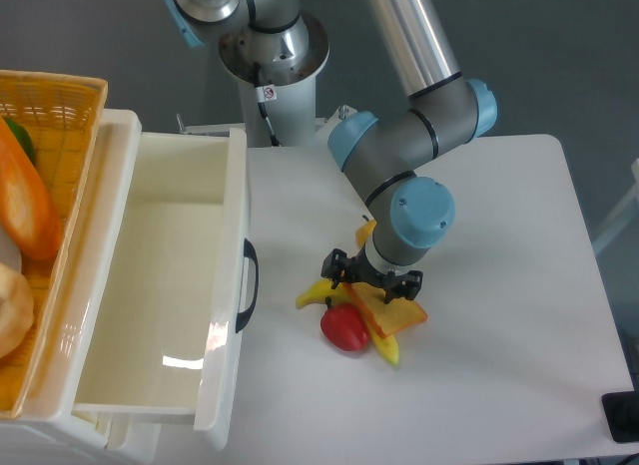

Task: Pick up the bread slice
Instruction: 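Lower the open gripper onto the bread slice edge and close it, then drag the gripped bread slice away from the pepper and banana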

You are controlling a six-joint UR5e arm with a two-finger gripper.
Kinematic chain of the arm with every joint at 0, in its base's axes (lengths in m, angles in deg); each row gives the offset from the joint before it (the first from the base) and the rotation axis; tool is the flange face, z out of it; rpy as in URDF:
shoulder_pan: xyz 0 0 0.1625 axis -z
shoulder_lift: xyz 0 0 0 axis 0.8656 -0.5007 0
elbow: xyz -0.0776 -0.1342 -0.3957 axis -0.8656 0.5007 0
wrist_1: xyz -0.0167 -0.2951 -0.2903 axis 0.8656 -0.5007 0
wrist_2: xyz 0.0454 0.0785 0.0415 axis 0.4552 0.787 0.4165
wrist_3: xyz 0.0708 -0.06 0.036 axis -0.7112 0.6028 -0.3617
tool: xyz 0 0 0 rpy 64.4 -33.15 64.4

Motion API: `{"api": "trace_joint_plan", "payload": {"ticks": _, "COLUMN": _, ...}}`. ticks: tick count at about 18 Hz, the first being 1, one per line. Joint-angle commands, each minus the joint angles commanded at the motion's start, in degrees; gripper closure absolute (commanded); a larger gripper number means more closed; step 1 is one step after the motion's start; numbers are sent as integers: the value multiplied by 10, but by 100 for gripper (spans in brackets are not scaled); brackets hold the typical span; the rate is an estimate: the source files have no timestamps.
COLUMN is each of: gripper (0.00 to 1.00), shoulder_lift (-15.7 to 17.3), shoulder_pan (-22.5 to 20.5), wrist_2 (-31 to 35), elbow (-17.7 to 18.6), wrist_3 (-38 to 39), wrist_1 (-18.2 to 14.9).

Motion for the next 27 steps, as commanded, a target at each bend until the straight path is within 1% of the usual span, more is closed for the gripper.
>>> {"api": "trace_joint_plan", "payload": {"ticks": 4, "gripper": 4, "shoulder_lift": -1, "shoulder_pan": 0, "wrist_2": -1, "elbow": -1, "wrist_3": -3, "wrist_1": 1}}
{"api": "trace_joint_plan", "payload": {"ticks": 6, "gripper": 8, "shoulder_lift": -1, "shoulder_pan": 0, "wrist_2": 0, "elbow": -3, "wrist_3": -5, "wrist_1": 0}}
{"api": "trace_joint_plan", "payload": {"ticks": 11, "gripper": 22, "shoulder_lift": -3, "shoulder_pan": 0, "wrist_2": -1, "elbow": -9, "wrist_3": -5, "wrist_1": 0}}
{"api": "trace_joint_plan", "payload": {"ticks": 15, "gripper": 40, "shoulder_lift": -2, "shoulder_pan": 0, "wrist_2": -1, "elbow": -10, "wrist_3": -6, "wrist_1": 0}}
{"api": "trace_joint_plan", "payload": {"ticks": 19, "gripper": 79, "shoulder_lift": -1, "shoulder_pan": -1, "wrist_2": -1, "elbow": -13, "wrist_3": -6, "wrist_1": -1}}
{"api": "trace_joint_plan", "payload": {"ticks": 21, "gripper": 86, "shoulder_lift": 0, "shoulder_pan": -2, "wrist_2": -1, "elbow": -18, "wrist_3": -7, "wrist_1": -2}}
{"api": "trace_joint_plan", "payload": {"ticks": 27, "gripper": 91, "shoulder_lift": 4, "shoulder_pan": -7, "wrist_2": -4, "elbow": -34, "wrist_3": -6, "wrist_1": -4}}
